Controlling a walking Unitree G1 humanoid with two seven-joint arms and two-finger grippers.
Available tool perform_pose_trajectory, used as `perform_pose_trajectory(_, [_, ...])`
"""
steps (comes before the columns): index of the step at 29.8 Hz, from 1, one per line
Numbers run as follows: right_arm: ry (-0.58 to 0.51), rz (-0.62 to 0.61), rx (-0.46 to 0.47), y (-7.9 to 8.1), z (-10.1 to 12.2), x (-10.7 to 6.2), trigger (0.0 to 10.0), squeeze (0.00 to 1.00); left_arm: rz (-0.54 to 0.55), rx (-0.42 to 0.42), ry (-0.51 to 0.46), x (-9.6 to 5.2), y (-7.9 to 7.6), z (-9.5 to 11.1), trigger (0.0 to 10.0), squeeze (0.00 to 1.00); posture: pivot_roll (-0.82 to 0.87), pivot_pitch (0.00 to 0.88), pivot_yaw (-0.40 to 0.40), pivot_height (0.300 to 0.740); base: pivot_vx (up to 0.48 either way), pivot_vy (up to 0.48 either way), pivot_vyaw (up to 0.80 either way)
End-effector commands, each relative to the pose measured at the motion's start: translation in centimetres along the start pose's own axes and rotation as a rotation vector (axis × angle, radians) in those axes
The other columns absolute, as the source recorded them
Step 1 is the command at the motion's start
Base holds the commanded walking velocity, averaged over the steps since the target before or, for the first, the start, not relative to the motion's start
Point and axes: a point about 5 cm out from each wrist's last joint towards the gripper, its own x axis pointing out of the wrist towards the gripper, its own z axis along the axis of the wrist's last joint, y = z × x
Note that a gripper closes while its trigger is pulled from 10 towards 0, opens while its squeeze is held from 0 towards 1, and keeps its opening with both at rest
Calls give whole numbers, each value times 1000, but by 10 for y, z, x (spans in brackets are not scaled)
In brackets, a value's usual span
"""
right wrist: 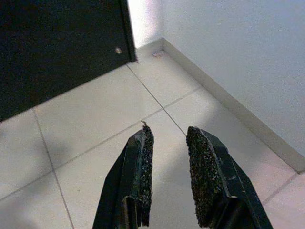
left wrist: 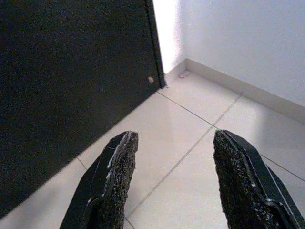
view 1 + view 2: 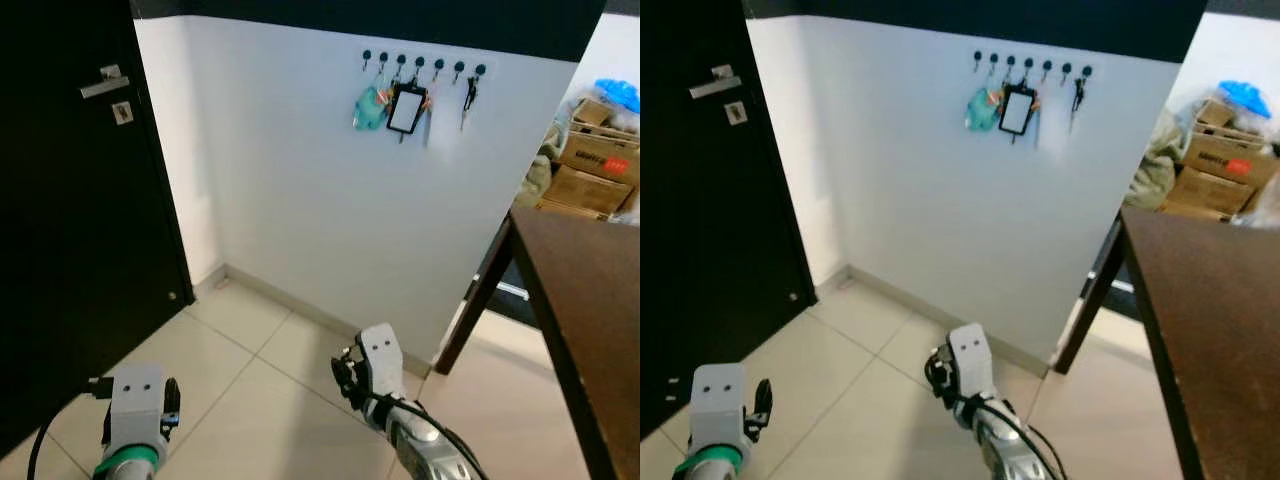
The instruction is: Hang keys on a hook
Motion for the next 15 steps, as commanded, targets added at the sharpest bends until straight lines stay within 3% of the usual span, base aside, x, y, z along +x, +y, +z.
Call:
perform_pose_trajectory(1, [14,-4,19,-2,-5,-2,10000,0,10,22,17,-3,2,-7,10000,0,-92,0,-9,740,0,0,0])
perform_pose_trajectory(6, [23,-8,18,-4,-7,-2,10000,0,6,24,28,-2,1,-9,10000,0,-93,0,-8,740,0,0,0])
perform_pose_trajectory(7, [23,-24,-2,-4,-5,-1,10000,0,6,41,28,-1,1,-7,10000,0,-115,0,41,740,0,0,0])
perform_pose_trajectory(10, [25,-18,-30,-2,-2,1,10000,0,9,48,26,0,3,-5,10000,0,-115,0,41,740,0,0,0])
perform_pose_trajectory(12, [-37,-39,-27,-4,11,3,10000,0,1,45,-6,2,4,2,10000,0,-116,0,55,740,0,0,0])
perform_pose_trajectory(13, [-167,-106,47,-14,45,9,10000,0,15,32,-80,13,12,24,10000,0,-118,0,60,740,0,0,0])
perform_pose_trajectory(14, [-167,-106,47,-14,45,9,10000,0,15,32,-80,13,12,24,10000,0,-118,0,60,740,0,0,0])
perform_pose_trajectory(15, [-232,-136,65,-21,66,11,10000,0,33,24,-134,22,17,42,10000,0,-124,0,61,740,0,0,0])
